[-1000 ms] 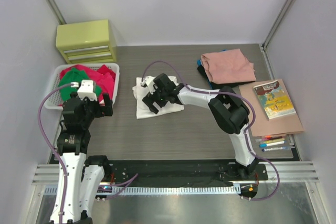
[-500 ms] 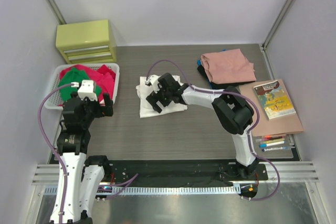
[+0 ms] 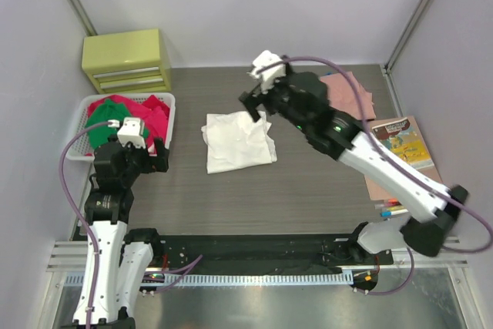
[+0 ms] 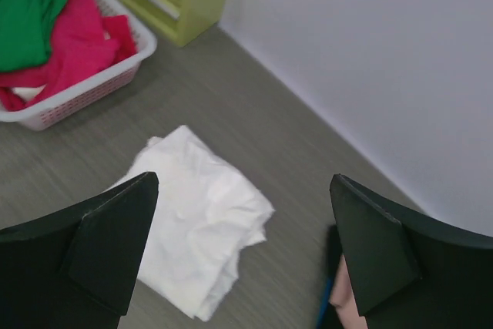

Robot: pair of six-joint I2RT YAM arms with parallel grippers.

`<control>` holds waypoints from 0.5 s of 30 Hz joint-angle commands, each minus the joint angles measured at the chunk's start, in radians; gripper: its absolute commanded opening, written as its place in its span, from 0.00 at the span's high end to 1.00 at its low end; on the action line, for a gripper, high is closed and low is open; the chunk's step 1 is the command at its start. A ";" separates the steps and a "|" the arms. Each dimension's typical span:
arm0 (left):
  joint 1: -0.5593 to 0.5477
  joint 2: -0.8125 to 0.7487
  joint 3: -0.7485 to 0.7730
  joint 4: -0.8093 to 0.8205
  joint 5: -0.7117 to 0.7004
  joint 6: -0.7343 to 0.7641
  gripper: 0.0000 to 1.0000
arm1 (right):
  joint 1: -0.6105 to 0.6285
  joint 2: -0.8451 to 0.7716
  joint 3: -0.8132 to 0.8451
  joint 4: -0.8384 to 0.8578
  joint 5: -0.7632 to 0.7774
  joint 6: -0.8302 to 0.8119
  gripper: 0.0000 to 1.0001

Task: Fold and stack the t-shirts

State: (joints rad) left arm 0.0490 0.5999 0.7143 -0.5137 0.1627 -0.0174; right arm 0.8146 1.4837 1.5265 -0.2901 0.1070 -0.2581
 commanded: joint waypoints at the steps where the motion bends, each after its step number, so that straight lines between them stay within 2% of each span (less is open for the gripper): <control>1: 0.006 0.003 -0.004 0.018 0.087 0.011 0.00 | -0.038 -0.272 -0.225 0.057 0.339 -0.255 0.00; 2: 0.006 0.009 -0.004 0.020 0.101 0.010 0.00 | -0.054 -0.321 -0.379 0.103 0.438 -0.310 0.00; 3: 0.005 0.017 -0.003 0.020 0.109 0.008 0.00 | -0.099 -0.380 -0.466 0.161 0.492 -0.443 0.00; 4: 0.006 0.024 0.002 0.020 0.113 0.008 0.00 | -0.130 -0.470 -0.547 0.281 0.526 -0.502 0.00; 6: 0.006 0.037 0.010 0.018 0.103 0.010 0.00 | -0.211 -0.552 -0.746 0.385 0.591 -0.588 0.00; 7: 0.005 0.040 0.014 0.017 0.094 0.010 0.00 | -0.283 -0.585 -0.781 0.390 0.596 -0.566 0.00; 8: 0.006 0.046 0.016 0.017 0.063 0.007 0.00 | -0.317 -0.632 -0.796 0.347 0.593 -0.497 0.00; 9: 0.006 0.055 0.020 0.009 0.049 -0.006 0.00 | -0.345 -0.645 -0.780 0.263 0.507 -0.421 0.00; 10: 0.005 0.070 0.042 -0.002 0.047 -0.012 0.00 | -0.389 -0.652 -0.754 0.082 0.426 -0.251 0.00; 12: 0.000 0.159 0.086 -0.076 0.107 -0.003 0.00 | -0.408 -0.608 -0.677 -0.035 0.286 -0.138 0.00; 14: -0.020 0.243 0.195 -0.143 0.162 0.013 0.00 | -0.422 -0.547 -0.599 -0.136 0.202 -0.038 0.00; 15: -0.024 0.341 0.245 -0.249 0.286 0.073 0.00 | -0.426 -0.533 -0.576 -0.161 0.133 -0.033 0.00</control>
State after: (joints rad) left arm 0.0429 0.7639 0.7860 -0.5896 0.2485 -0.0181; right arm 0.4057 0.9005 0.7792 -0.2966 0.4725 -0.4995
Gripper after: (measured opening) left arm 0.996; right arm 0.996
